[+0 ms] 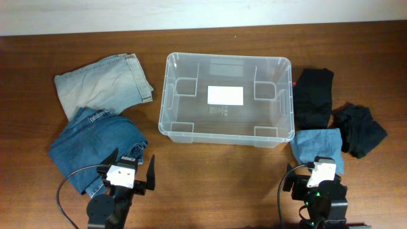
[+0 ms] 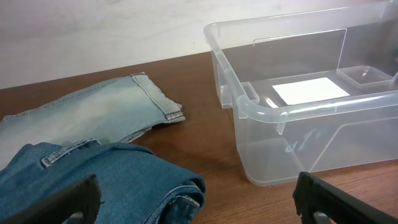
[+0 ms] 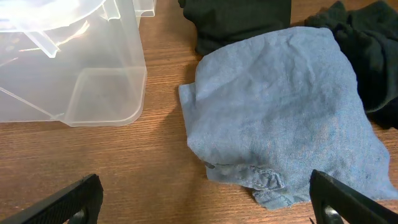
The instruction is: Pack container
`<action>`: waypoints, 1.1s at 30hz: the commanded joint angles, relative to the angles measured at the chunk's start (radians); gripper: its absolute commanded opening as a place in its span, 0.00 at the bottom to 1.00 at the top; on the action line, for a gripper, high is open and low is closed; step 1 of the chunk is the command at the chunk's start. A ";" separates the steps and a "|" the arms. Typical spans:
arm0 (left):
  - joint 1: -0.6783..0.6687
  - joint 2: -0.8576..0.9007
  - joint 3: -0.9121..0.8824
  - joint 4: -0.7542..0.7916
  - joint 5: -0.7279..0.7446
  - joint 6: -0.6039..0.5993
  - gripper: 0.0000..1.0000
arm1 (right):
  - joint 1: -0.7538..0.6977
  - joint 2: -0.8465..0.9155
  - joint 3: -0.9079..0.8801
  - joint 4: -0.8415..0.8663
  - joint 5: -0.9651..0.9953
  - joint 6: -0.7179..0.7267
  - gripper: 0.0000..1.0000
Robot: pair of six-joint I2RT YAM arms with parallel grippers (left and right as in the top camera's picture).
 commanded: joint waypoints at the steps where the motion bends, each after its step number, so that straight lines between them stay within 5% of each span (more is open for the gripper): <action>1: 0.002 -0.010 -0.007 0.005 0.008 0.016 1.00 | -0.005 -0.007 -0.005 -0.001 0.002 0.008 0.98; 22: 0.002 -0.010 -0.007 0.058 -0.019 0.016 1.00 | -0.005 -0.007 -0.005 -0.001 0.002 0.008 0.98; 25: 0.002 0.003 0.014 0.084 -0.020 -0.061 1.00 | -0.005 -0.007 -0.005 -0.001 0.002 0.008 0.98; 30: 0.002 0.240 0.257 -0.014 -0.159 -0.266 1.00 | -0.005 -0.007 -0.005 -0.001 0.002 0.007 0.98; 33: 0.004 0.499 0.511 -0.187 -0.182 -0.269 1.00 | -0.005 -0.007 -0.005 -0.001 0.002 0.008 0.98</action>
